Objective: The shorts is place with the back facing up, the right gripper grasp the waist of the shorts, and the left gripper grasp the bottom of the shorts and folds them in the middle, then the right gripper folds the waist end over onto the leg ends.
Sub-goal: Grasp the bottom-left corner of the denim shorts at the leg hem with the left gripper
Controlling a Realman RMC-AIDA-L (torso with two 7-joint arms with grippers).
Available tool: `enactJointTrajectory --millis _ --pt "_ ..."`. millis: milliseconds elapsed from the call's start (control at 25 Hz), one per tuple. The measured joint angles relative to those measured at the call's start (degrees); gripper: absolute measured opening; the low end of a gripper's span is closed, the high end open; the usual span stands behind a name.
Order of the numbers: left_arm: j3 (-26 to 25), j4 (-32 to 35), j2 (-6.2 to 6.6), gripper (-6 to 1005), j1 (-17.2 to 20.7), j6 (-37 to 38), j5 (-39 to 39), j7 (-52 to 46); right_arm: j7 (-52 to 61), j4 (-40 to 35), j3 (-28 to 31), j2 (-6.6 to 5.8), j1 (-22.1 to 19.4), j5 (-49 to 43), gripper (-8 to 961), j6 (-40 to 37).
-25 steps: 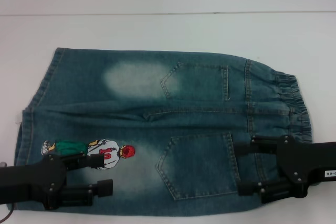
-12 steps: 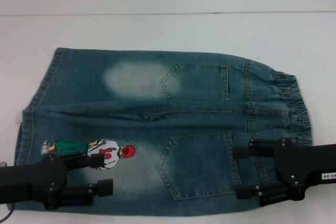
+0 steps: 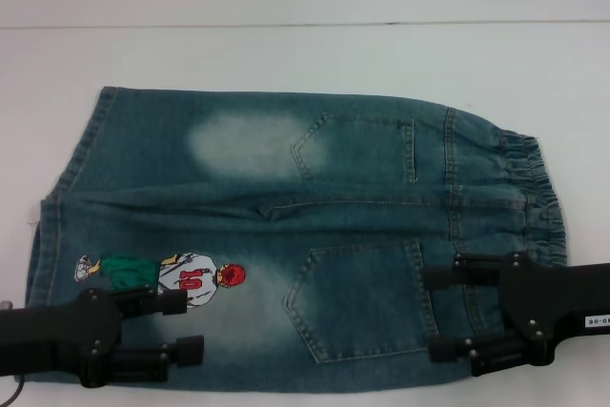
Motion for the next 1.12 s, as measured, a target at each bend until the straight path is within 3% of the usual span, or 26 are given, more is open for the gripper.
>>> enactJointTrajectory --millis 1120 --pt "0.0 -0.05 0.03 873 0.06 -0.54 0.12 0.0 -0.22 0.0 0.55 -0.26 -0.28 0.29 953 -0.54"
